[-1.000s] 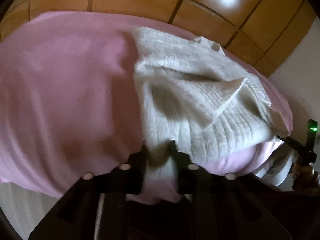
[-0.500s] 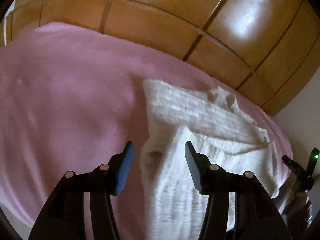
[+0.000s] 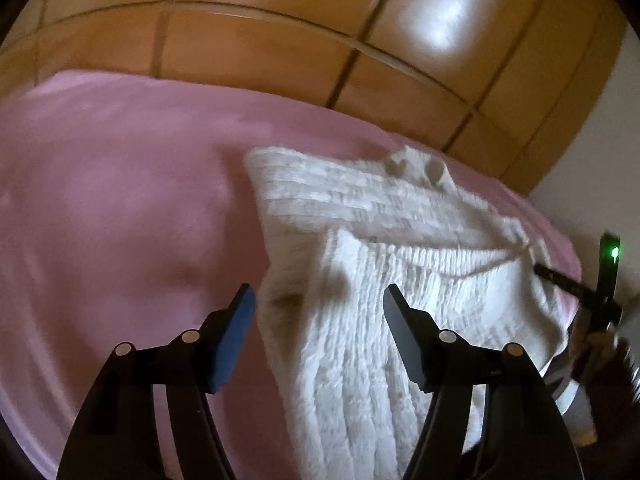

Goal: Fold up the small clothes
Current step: 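Lay the folded hem onto the collar and open both grippers, then press and smooth the folded sweater with both grippers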

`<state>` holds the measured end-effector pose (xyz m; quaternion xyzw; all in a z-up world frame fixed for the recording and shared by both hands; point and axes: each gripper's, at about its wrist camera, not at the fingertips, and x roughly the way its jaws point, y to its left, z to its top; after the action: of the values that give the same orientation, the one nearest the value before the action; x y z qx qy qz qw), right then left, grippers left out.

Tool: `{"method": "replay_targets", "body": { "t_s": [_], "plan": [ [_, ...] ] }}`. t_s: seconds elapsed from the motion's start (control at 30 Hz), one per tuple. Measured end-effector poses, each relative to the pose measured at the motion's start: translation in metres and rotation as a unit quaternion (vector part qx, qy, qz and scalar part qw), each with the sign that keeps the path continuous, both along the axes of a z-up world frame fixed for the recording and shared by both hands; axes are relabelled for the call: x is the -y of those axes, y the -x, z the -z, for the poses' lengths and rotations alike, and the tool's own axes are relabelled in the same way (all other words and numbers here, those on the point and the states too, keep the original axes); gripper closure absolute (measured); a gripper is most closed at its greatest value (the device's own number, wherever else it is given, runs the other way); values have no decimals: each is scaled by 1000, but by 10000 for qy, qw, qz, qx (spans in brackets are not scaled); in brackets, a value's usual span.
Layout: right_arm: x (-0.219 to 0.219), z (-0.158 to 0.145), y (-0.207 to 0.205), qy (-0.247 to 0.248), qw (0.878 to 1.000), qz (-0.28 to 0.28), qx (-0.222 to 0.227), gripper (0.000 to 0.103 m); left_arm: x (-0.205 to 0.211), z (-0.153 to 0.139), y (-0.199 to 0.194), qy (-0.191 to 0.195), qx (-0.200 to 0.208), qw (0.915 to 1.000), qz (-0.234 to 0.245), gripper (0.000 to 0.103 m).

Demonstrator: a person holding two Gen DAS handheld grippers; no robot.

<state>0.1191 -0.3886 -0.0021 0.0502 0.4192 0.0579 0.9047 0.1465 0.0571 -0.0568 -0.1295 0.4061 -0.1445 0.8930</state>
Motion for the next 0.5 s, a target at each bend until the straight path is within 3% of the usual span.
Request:
{"method": "replay_targets", "body": {
  "t_s": [0.03, 0.07, 0.1, 0.13, 0.17, 0.37, 0.5],
  "plan": [
    [-4, 1, -1, 95, 9999, -39, -29, 86, 4, 3, -4, -52, -45, 10000, 69, 40],
    [-6, 1, 0, 243, 9997, -33, -16, 88, 5, 5, -6, -45, -88, 9999, 129, 61],
    [-6, 0, 2, 321, 9995, -40, 13, 95, 7, 7, -8, -78, -157, 9997, 156, 76],
    [-6, -3, 5, 375, 9993, -26, 44, 95, 8, 7, -8, -136, -182, 9997, 104, 90],
    [-4, -7, 11, 425, 9991, 11, 93, 95, 7, 5, -5, -127, -98, 9999, 39, 95],
    [2, -36, 37, 314, 9989, -2, 347, 96, 10, -23, 28, -268, 455, 9986, 46, 98],
    [11, -63, 38, 39, 9983, -16, 581, 97, 6, -51, 34, -78, 750, 9971, 3, 98]
  ]
}}
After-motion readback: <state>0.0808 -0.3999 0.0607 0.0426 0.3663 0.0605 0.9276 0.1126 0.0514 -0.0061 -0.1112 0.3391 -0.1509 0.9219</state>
